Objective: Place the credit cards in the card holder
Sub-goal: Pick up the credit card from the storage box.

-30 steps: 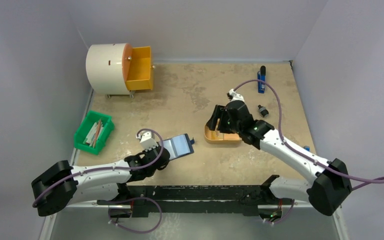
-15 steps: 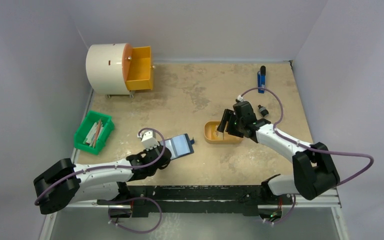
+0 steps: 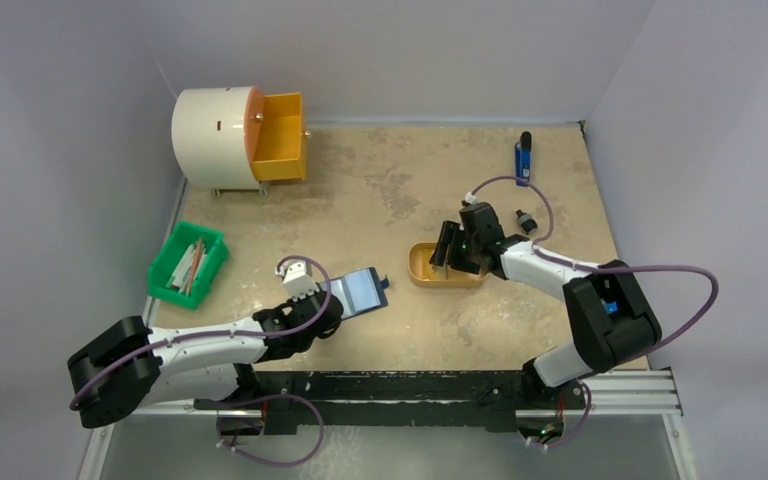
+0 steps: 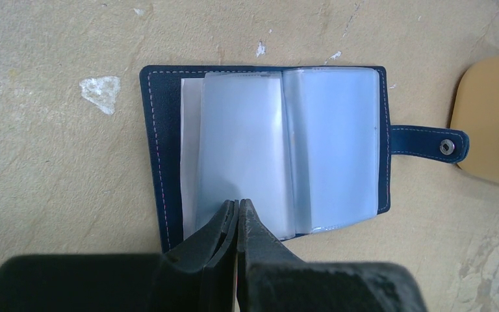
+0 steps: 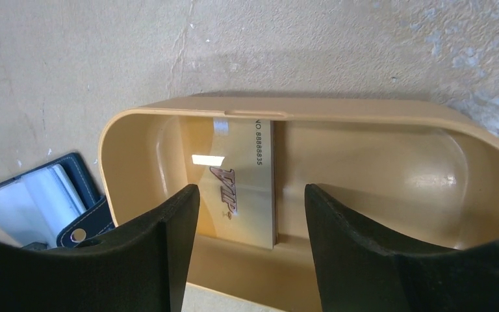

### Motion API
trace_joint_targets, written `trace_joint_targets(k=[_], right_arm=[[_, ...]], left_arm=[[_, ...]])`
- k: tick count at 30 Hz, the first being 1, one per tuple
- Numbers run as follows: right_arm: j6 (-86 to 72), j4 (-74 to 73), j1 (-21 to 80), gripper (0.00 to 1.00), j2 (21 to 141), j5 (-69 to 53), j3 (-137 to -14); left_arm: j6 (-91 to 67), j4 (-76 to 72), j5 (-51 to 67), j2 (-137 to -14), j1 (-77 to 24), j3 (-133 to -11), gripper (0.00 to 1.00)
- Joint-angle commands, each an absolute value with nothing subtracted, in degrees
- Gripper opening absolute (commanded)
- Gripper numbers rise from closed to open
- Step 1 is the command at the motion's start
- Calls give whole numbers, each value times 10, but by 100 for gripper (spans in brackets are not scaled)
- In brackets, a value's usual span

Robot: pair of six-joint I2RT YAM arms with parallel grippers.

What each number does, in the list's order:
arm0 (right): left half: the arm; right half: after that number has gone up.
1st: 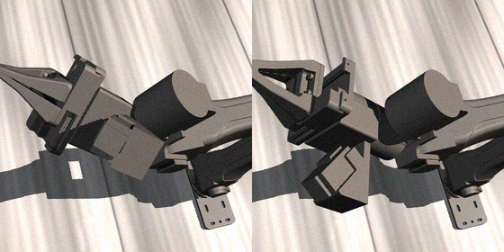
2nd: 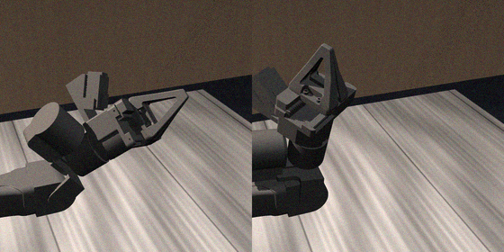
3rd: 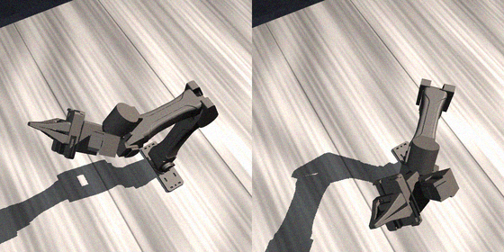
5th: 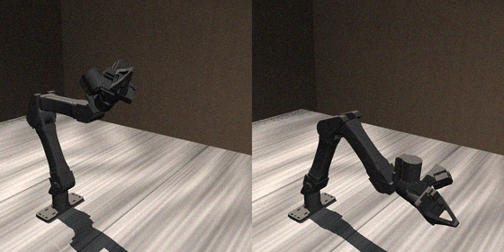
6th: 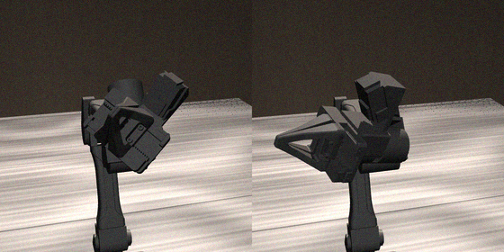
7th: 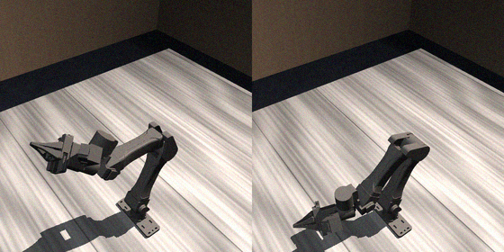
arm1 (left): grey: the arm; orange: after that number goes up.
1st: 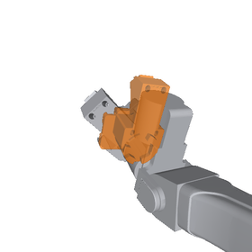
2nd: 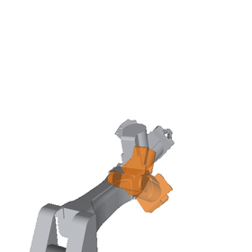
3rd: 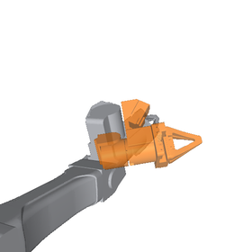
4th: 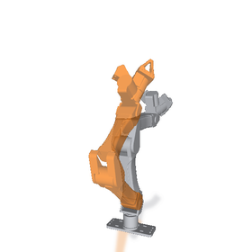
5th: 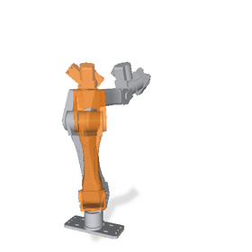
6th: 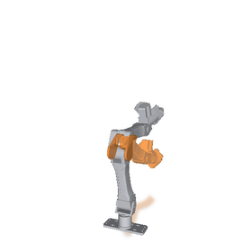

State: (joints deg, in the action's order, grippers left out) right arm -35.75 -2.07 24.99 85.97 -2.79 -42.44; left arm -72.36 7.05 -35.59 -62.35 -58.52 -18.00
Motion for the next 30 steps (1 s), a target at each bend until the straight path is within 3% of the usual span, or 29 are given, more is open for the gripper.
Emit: trace_joint_targets(k=[1, 13, 18, 20, 30], right_arm=[[-339, -26, 248, 63, 874, -13, -439], [-328, -23, 247, 45, 894, -4, -430], [-329, -23, 247, 59, 898, -9, -433], [-327, -26, 247, 60, 903, -8, -437], [-314, -46, 247, 43, 920, 11, -436]], left_arm=[[-723, 80, -363, -633, -584, -191, 0], [-724, 76, -362, -645, -585, -192, 0], [-724, 74, -361, -648, -584, -193, 0], [-725, 74, -361, -648, -584, -192, 0], [-725, 68, -360, -660, -584, -195, 0]])
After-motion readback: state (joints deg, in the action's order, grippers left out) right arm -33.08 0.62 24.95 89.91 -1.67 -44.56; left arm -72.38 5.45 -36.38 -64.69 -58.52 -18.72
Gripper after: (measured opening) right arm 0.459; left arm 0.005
